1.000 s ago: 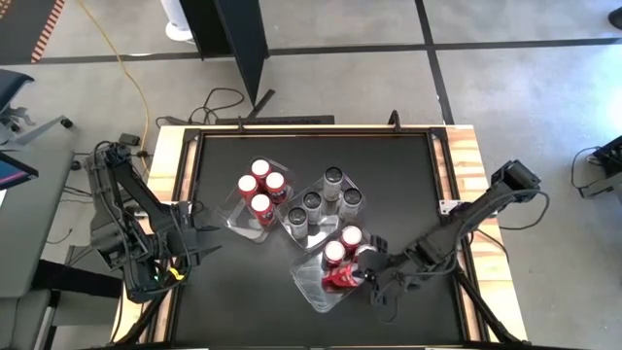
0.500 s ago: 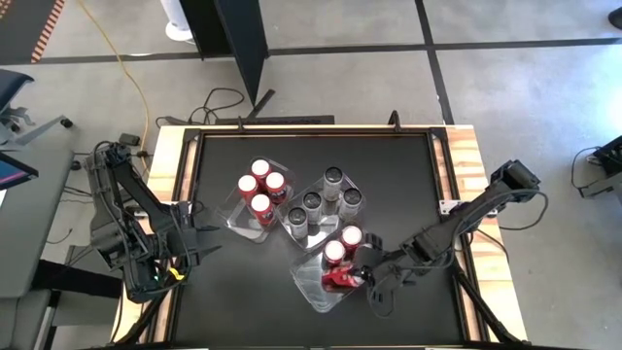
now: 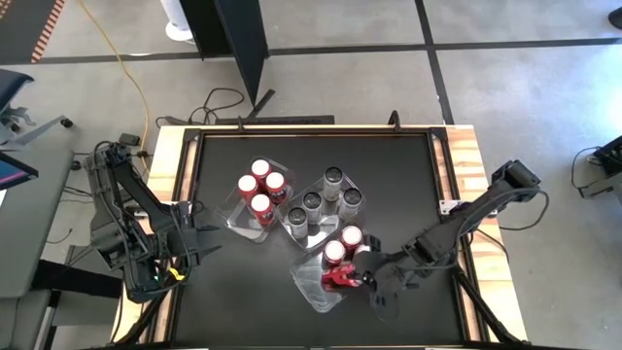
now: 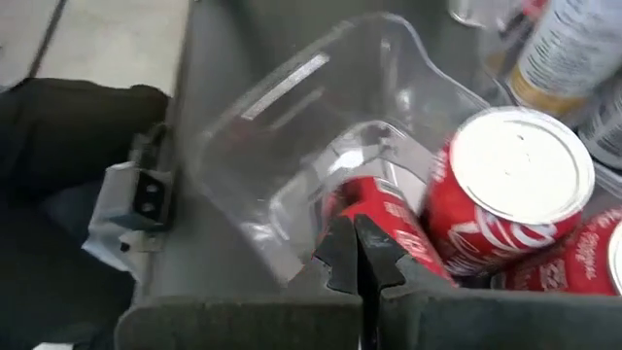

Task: Sort soda cans
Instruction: Put the red soda can into the right transparent bin

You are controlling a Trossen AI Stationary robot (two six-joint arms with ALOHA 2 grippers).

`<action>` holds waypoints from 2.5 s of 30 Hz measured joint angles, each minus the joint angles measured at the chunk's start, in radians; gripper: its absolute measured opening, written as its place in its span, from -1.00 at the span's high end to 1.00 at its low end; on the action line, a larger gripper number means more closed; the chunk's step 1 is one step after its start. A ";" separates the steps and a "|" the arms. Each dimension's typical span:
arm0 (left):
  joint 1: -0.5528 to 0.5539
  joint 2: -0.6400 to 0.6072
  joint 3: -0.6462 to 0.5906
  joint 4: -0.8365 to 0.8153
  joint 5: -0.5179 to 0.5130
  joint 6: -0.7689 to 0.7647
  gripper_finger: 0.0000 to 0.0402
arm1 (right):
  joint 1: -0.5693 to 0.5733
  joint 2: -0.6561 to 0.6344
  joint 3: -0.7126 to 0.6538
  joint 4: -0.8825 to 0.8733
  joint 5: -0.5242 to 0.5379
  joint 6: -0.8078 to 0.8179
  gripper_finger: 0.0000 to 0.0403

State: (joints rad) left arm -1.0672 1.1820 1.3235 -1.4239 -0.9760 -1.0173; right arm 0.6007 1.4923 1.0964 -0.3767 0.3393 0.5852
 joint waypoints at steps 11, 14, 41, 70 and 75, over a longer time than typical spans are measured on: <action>0.042 0.046 0.000 0.036 -0.061 0.057 0.03 | 0.048 -0.001 0.089 -0.197 0.040 0.096 0.44; 0.093 0.105 0.000 0.143 -0.054 0.187 0.01 | 0.075 -0.001 0.090 -0.248 0.047 0.164 0.17; 0.667 0.631 -0.003 1.123 0.800 0.805 -0.46 | 0.187 0.002 0.090 -0.285 0.132 0.274 -0.27; 0.738 0.952 0.156 1.137 1.090 0.690 -0.46 | 0.177 0.003 0.090 -0.296 0.135 0.279 -0.27; 0.739 0.952 0.156 1.131 1.116 0.639 -0.46 | 0.177 0.003 0.090 -0.300 0.134 0.274 -0.27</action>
State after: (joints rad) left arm -0.3279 2.1335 1.4799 -0.2924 0.1399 -0.3781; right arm 0.7773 1.4948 1.1862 -0.6772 0.4737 0.8594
